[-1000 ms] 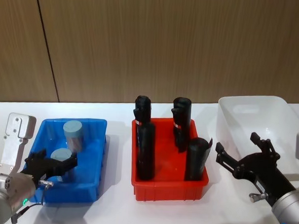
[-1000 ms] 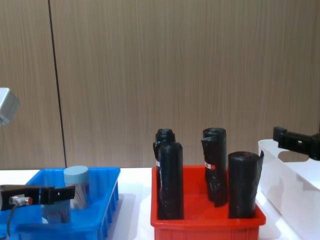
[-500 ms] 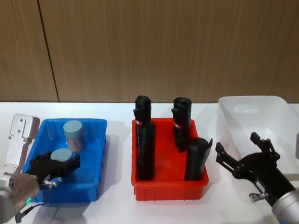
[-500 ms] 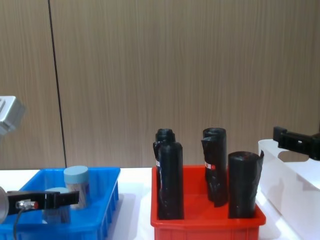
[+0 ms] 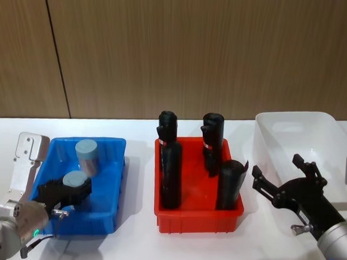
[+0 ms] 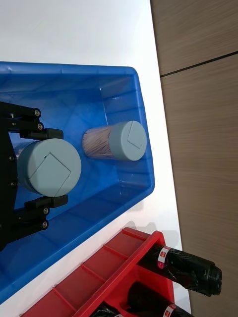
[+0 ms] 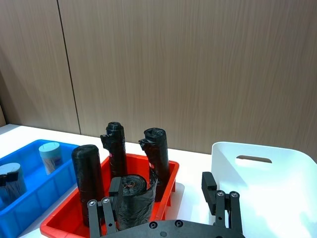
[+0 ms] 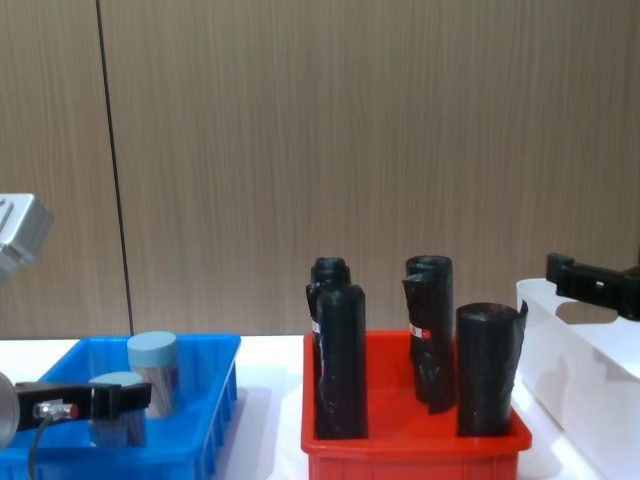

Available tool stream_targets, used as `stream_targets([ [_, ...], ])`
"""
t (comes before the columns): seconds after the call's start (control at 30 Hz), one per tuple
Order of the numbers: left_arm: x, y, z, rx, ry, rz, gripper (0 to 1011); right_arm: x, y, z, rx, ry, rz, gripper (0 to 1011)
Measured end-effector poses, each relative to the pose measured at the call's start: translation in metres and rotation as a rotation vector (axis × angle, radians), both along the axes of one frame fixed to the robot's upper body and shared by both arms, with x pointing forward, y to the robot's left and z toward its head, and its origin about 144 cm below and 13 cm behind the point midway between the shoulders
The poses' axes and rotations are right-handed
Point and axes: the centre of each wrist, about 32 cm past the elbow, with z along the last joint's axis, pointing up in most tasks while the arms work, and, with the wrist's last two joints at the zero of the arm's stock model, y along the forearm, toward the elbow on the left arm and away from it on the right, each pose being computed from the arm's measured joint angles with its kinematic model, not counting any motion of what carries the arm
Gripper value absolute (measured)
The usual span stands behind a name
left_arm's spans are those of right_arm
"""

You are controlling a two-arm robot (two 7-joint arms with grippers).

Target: Pick the cotton swabs from the blue box and place them into the white box.

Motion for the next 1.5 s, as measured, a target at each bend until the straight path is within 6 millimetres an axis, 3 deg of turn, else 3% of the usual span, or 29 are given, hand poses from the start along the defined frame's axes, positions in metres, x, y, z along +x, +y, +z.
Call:
stream_targets([
  [0.6, -0.008, -0.001, 0.021, 0.039, -0.134, -0.087, 671, 0.000, 0.000, 0.000, 0.000, 0.000, 0.000, 1002],
  [1.5, -0.010, 0.006, 0.053, -0.004, -0.294, -0.475, 671, 0.000, 0.000, 0.000, 0.000, 0.000, 0.000, 1002],
])
